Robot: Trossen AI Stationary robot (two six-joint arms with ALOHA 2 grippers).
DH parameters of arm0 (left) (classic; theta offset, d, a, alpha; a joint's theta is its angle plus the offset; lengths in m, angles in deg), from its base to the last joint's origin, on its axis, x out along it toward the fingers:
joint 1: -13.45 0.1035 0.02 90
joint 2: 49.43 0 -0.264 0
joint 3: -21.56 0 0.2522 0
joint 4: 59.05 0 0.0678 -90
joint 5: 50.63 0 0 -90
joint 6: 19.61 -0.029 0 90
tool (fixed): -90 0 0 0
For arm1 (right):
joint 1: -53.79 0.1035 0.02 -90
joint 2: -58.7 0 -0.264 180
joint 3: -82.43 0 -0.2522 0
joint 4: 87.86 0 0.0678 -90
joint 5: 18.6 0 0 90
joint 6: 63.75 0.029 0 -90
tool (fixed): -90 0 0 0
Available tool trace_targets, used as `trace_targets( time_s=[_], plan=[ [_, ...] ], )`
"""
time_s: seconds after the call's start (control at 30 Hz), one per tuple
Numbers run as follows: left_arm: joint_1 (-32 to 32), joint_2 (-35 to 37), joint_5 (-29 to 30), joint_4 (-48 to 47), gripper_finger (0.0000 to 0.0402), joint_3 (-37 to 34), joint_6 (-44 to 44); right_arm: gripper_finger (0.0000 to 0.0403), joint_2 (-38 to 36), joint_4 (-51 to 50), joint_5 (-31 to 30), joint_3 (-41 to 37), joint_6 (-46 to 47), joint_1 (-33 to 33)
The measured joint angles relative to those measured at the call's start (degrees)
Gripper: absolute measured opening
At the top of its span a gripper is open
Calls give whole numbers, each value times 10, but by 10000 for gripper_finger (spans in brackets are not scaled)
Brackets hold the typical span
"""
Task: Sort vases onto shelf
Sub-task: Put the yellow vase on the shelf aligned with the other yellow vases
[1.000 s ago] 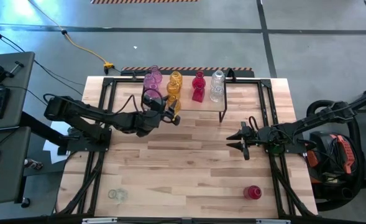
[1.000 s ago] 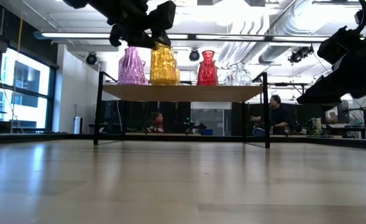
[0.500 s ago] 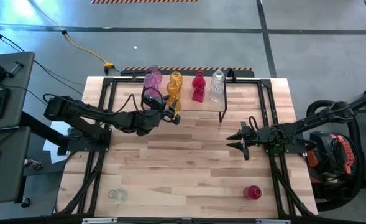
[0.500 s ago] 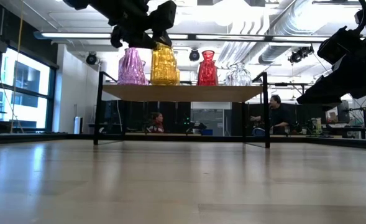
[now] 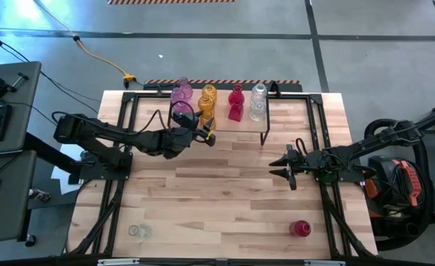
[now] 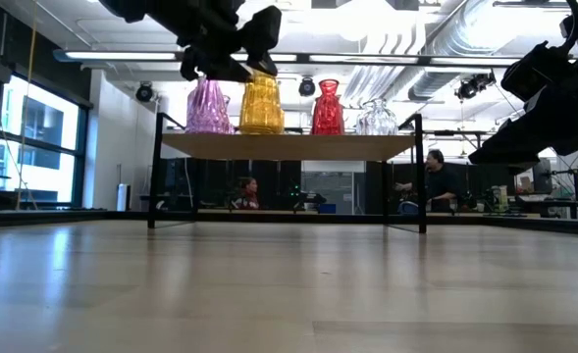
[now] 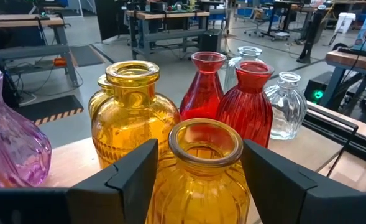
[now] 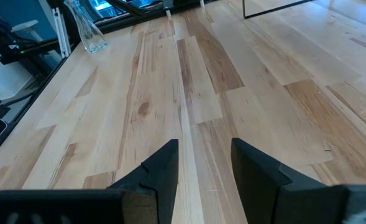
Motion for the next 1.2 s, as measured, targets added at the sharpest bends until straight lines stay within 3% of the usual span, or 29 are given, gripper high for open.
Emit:
trace_targets(
  time_s=[1.2],
  plan=[
    [10, -1, -3, -16, 218, 0, -7, 130, 0, 0, 0, 0, 0, 0]
  ],
)
